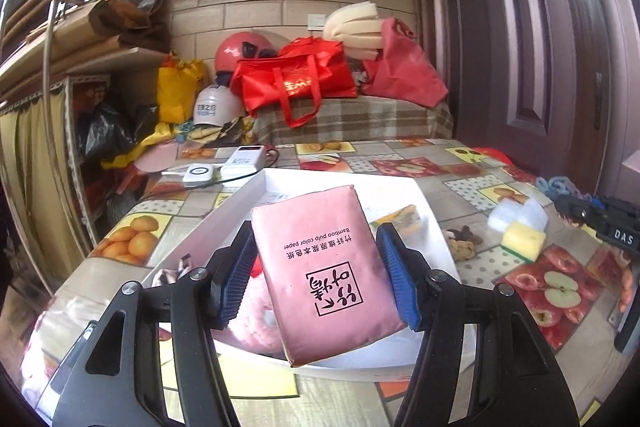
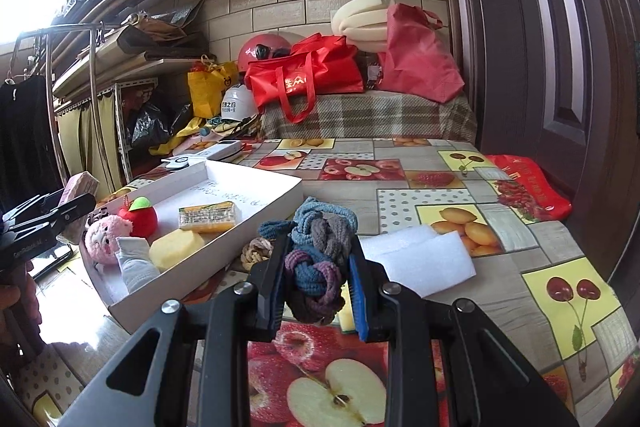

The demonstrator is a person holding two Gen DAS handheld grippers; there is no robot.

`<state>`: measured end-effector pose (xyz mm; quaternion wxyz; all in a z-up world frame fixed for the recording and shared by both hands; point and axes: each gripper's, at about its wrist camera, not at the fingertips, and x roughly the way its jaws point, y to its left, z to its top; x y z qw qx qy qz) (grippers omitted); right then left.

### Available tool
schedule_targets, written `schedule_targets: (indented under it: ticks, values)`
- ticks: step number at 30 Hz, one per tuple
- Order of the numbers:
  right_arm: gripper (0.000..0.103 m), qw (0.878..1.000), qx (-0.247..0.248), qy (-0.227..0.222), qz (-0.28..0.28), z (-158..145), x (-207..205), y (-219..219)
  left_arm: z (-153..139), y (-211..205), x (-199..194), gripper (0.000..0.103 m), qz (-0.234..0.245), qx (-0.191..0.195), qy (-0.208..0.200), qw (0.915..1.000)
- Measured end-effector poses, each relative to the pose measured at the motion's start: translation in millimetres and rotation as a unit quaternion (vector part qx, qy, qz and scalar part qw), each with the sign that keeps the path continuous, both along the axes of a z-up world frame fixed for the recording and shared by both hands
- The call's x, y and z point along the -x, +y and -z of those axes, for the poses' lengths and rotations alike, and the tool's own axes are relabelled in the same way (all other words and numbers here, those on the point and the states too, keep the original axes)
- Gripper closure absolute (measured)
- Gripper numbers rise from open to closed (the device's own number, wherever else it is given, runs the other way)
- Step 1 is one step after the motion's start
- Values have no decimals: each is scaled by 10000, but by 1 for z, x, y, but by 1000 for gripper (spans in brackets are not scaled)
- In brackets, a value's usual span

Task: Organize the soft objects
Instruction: 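Carry the pink tissue pack over the tray with the left gripper while the right holds the rope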

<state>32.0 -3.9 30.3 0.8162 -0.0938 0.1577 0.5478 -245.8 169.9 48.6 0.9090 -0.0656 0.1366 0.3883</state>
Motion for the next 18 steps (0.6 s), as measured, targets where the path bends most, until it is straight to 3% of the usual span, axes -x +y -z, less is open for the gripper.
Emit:
schedule_targets:
  ticks: [18]
  values:
    - [77, 9976, 170, -376, -550, 5, 37, 48, 2, 15, 9, 42, -334, 134, -20, 9993]
